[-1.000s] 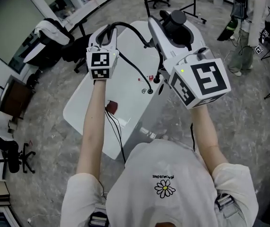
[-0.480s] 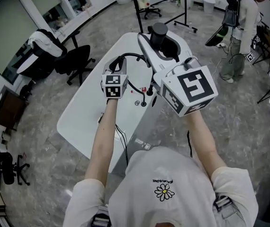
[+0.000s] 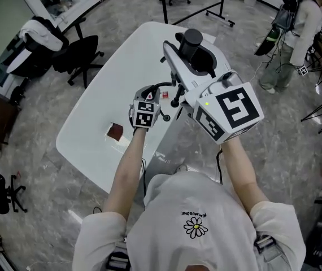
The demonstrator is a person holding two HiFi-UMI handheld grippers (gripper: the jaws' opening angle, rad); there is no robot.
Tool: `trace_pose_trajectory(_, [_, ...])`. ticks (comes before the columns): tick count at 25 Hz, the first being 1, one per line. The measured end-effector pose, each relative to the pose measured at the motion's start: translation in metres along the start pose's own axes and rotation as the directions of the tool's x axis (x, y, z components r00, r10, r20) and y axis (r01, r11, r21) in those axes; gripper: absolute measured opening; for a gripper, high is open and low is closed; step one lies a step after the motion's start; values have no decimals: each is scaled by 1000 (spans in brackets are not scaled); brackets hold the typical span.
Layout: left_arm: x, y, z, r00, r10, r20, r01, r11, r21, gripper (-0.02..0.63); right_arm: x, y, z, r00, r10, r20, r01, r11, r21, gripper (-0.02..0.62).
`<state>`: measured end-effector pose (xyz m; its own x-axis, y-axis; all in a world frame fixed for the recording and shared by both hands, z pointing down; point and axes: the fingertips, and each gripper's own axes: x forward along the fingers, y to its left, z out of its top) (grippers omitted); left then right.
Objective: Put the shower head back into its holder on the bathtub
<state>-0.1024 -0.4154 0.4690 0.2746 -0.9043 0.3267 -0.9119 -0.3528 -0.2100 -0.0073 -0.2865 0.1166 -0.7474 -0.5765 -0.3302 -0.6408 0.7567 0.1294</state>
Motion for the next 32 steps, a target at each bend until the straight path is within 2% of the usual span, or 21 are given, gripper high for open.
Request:
trace_pose_trajectory(5, [32,-10,-56,995,-65,-70,59,995,-78,64,34,-12,-56,996,0,-93,5,999,51,110])
trace_pose_trajectory(13, [78,-5,-119,980,-135,-146,108,977,-184,64,93,-25,-126,979,37,-202,-17,995,100,110])
trace_pose_trajectory(18, [89,-10,-153,966,-174,-190,125,962,-244,64,107,-19,-146,974,37,-224,-3,988,153,110])
trace_pose_trajectory(23, [80,-16,-182,961,-140,-238,71,959,-275,98,109,-17,-154,965,76,-251,-22,977,212,110])
trace_pose_trajectory(26, [70,-14,-180,967,-124,-221,50,949,-312,124,115,-21,-152,963,114,-244,-48,964,262,110])
trace_pose_trajectory(29, [56,3,-175,979,-52,-195,-21,935,-354,123,121,-18,-157,955,162,-247,-98,963,252,110])
trace_pose_trajectory(32, [38,12,-170,986,-7,-166,-59,920,-388,123,122,-16,-172,943,187,-275,-121,964,238,110])
